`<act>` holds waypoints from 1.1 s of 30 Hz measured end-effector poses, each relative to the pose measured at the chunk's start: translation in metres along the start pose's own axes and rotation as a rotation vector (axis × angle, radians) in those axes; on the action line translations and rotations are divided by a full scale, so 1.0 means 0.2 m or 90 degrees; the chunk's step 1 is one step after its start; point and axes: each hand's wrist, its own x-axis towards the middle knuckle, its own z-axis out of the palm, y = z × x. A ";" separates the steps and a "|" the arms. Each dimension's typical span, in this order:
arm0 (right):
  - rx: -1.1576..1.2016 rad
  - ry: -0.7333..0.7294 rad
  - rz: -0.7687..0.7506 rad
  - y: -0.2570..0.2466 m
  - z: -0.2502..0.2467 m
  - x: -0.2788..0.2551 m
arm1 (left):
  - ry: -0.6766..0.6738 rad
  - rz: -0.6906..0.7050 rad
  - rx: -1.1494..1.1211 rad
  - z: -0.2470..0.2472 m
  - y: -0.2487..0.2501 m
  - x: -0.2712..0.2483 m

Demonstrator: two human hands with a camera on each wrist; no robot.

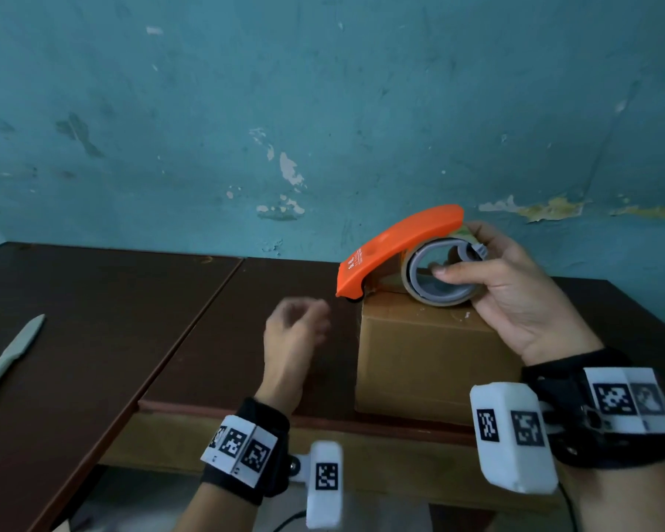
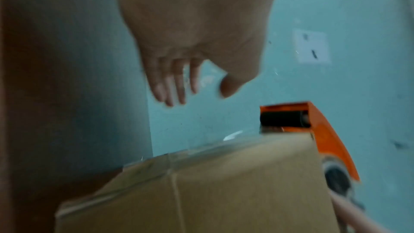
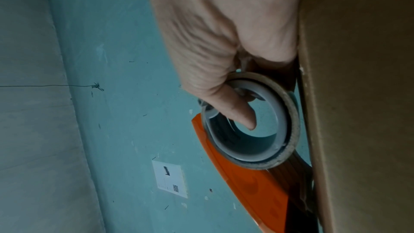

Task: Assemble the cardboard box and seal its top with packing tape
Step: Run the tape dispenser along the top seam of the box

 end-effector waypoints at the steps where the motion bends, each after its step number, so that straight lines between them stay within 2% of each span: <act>1: 0.003 0.001 0.001 0.00 0.00 0.00 | -0.013 0.093 -0.002 0.02 0.04 -0.03; 2: 0.006 0.001 0.003 0.00 0.00 0.00 | -0.046 0.142 -0.013 0.04 0.07 -0.06; 3: 0.009 0.002 0.005 0.00 0.00 0.00 | -0.089 0.150 -0.031 0.07 0.09 -0.09; 5: 0.011 -0.001 0.006 0.00 -0.01 0.01 | -0.122 0.163 0.018 0.13 0.11 -0.14; 7: 0.011 0.000 0.004 0.00 0.00 0.01 | -0.120 0.193 0.080 0.16 0.10 -0.21; 8: 0.011 0.001 0.002 0.01 0.00 0.01 | -0.147 0.169 0.046 0.17 0.09 -0.22; 10: 0.008 0.005 -0.001 0.01 -0.01 0.01 | -0.139 0.150 -0.012 0.20 0.11 -0.21; 12: 0.005 0.006 -0.002 0.01 -0.01 0.02 | -0.197 0.186 -0.084 0.21 0.09 -0.19; 14: 0.004 0.006 -0.005 0.01 -0.01 0.01 | -0.256 0.174 -0.117 0.21 0.03 -0.19; 18: -0.003 0.009 -0.013 0.01 -0.01 0.01 | -0.305 0.154 -0.100 0.23 -0.01 -0.15; 25: 0.006 0.011 -0.008 0.02 -0.01 0.02 | -0.390 0.042 -0.097 0.18 -0.03 -0.14; 28: 0.003 0.011 -0.012 0.01 -0.01 0.01 | -0.396 0.043 -0.088 0.16 -0.04 -0.11; 33: -0.003 0.005 -0.013 0.01 -0.01 0.01 | -0.353 0.122 -0.135 0.19 0.02 -0.10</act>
